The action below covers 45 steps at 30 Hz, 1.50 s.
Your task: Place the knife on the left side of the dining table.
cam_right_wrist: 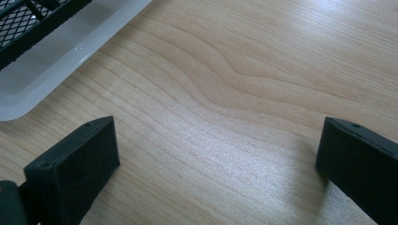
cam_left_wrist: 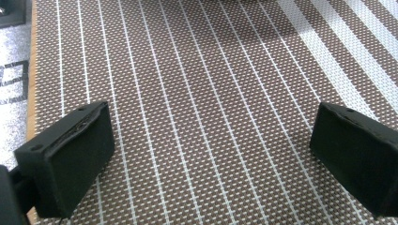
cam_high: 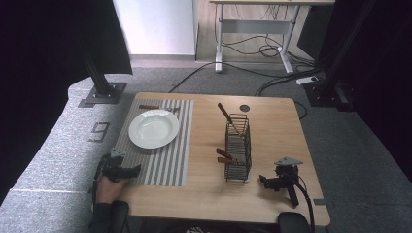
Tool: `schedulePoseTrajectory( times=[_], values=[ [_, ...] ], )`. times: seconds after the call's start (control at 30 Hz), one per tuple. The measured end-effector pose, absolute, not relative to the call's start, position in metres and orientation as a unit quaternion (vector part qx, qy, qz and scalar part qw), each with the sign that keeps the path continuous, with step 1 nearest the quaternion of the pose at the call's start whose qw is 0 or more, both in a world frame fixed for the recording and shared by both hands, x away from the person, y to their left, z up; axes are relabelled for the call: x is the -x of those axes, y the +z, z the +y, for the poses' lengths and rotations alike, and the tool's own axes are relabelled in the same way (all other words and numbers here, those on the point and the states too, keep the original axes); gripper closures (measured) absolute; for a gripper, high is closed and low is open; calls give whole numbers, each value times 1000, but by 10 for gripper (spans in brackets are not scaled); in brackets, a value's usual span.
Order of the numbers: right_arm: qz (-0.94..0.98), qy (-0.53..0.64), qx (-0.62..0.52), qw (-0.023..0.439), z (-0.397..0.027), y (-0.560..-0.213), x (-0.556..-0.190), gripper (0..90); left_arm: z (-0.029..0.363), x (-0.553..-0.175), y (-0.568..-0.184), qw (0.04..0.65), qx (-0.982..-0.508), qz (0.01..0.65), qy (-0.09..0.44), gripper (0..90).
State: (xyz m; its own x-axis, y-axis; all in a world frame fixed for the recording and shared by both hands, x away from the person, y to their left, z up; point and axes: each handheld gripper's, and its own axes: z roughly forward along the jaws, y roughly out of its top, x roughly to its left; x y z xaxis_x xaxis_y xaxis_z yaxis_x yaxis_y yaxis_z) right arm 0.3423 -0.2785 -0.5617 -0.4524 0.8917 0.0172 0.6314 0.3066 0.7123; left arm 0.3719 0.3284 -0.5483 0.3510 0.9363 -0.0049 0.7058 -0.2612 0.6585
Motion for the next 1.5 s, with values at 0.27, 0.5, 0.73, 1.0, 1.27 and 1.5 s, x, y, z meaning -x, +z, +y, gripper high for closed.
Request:
schedulePoseTrajectory(
  times=[0.27, 0.5, 0.73, 1.0, 1.27, 1.5],
  values=[
    [784, 333, -485, 195, -278, -562, -342, 0, 328, -372, -548, 290, -769, 534, 199, 0],
    [784, 333, -485, 195, -278, -562, -342, 0, 328, -372, -548, 291, -768, 535, 199, 1],
    [784, 333, -485, 195, -278, -562, -342, 0, 328, -371, -546, 289, -764, 543, 196, 8],
    [784, 333, -485, 195, -278, -562, -342, 0, 322, -371, -540, 298, -765, 538, 192, 17],
    [784, 333, -485, 195, -279, -562, -342, 0, 315, -376, -528, 324, -758, 533, 191, 24],
    [784, 333, -485, 195, -279, -562, -342, 0, 302, -382, -516, 338, -764, 516, 189, 30]
  ],
)
